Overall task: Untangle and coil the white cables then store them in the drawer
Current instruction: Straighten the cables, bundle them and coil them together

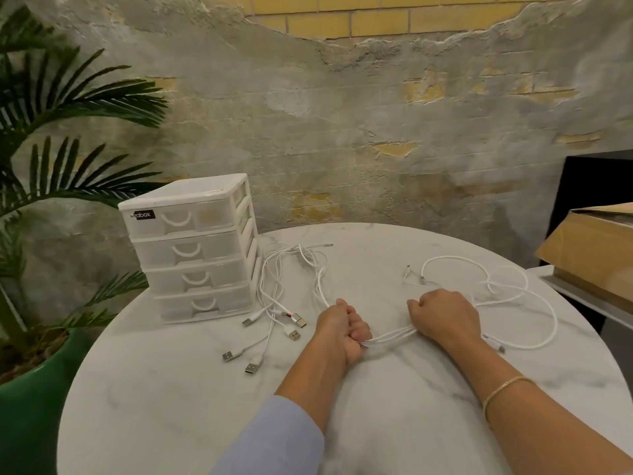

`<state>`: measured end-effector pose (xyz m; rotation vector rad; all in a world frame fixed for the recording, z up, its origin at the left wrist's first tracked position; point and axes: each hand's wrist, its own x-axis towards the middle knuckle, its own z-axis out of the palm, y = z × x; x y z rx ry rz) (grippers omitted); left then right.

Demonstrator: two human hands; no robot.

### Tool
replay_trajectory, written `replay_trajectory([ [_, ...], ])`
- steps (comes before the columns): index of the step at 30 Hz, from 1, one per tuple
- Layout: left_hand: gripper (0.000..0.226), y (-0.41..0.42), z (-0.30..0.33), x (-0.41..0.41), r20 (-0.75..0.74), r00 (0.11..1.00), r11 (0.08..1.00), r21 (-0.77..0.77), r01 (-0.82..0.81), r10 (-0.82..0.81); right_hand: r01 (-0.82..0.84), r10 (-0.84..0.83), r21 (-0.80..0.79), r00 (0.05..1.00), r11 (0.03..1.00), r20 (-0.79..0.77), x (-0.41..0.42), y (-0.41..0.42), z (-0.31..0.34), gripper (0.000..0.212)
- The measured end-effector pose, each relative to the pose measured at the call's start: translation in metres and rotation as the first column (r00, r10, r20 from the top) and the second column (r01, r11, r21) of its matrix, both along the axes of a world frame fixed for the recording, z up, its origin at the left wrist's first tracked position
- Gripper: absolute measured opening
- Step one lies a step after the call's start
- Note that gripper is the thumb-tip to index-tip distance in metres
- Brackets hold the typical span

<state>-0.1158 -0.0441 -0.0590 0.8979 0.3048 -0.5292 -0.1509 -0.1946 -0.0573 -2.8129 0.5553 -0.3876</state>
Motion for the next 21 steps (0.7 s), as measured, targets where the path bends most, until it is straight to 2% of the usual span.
replay_trajectory([
  [3,0.047,0.006,-0.002,0.008,0.035,0.998,0.998,0.038,-0.053,0.051,-0.201,0.194,-0.046,0.973,0.979,-0.123,0.002,0.004,-0.003,0.026],
  [5,0.047,0.009,-0.004,0.014,0.046,0.996,0.996,0.036,-0.079,0.077,-0.331,0.328,0.014,0.924,0.943,-0.195,-0.002,0.008,-0.003,0.034],
  [7,0.048,0.010,-0.004,0.016,0.044,0.996,0.996,0.047,-0.078,0.076,-0.359,0.364,0.065,0.906,0.931,-0.216,-0.004,0.005,-0.003,0.040],
  [12,0.046,0.009,-0.005,0.010,0.014,0.999,0.994,0.106,0.033,-0.035,-0.233,0.227,-0.032,0.966,0.972,-0.123,0.010,0.000,-0.008,0.029],
  [21,0.044,0.007,-0.008,0.006,-0.010,0.984,0.964,0.202,0.175,-0.177,0.035,-0.034,0.096,0.999,0.995,-0.011,0.032,0.010,-0.011,0.032],
])
